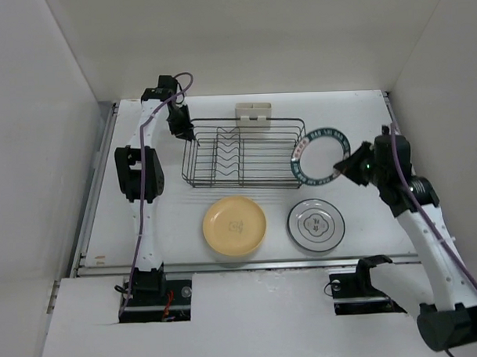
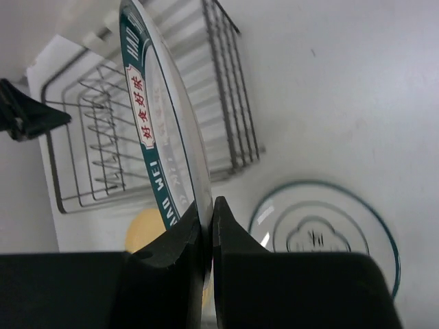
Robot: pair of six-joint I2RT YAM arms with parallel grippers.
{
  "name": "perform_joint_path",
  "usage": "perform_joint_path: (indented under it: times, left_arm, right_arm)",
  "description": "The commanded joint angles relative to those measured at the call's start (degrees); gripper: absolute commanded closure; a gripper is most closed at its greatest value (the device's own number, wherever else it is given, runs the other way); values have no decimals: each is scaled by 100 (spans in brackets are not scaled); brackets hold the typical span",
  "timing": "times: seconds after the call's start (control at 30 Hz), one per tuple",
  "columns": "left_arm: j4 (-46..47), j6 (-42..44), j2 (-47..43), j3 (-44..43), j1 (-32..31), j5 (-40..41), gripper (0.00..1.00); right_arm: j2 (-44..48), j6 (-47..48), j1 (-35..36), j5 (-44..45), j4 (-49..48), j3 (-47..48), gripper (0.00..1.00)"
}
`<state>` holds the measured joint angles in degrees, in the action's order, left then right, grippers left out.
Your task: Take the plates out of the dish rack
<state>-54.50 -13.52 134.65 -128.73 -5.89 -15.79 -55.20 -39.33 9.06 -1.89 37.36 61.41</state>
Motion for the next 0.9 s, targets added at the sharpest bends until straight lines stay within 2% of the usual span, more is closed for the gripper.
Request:
perform_joint_path:
  times: [0.0, 0.17, 0.33, 0.43, 0.57, 0.67, 0.77, 0.87]
  left_arm:
    - [555, -486, -97, 112, -53, -64, 100]
    - [388, -274, -97, 41, -53, -29, 100]
    - [326, -274, -166, 348, -53, -223, 100]
    - [396, -160, -369, 559, -53, -223, 99]
    - [396, -160, -492, 612, -53, -118, 100]
    - [396, -160, -492, 550, -53, 5, 100]
    - [396, -212, -492, 498, -53, 172, 100]
    - [449, -282, -492, 437, -53, 173, 100]
  right_arm:
    - [711, -1188, -27, 128, 824, -812, 100]
    - [1643, -1946, -27, -127, 1106, -2113, 100]
    - [1777, -2079, -27, 65, 1211, -2413, 100]
    - [1662, -2079, -27, 180, 1563, -2414, 100]
    - [2283, -2131, -27, 188, 1905, -2362, 100]
    - [2653, -2202, -27, 364, 2301, -1967, 100]
    - [2716, -2149, -27, 365, 2861, -1598, 100]
    - [2926, -2096, -27, 365, 3022, -1649, 100]
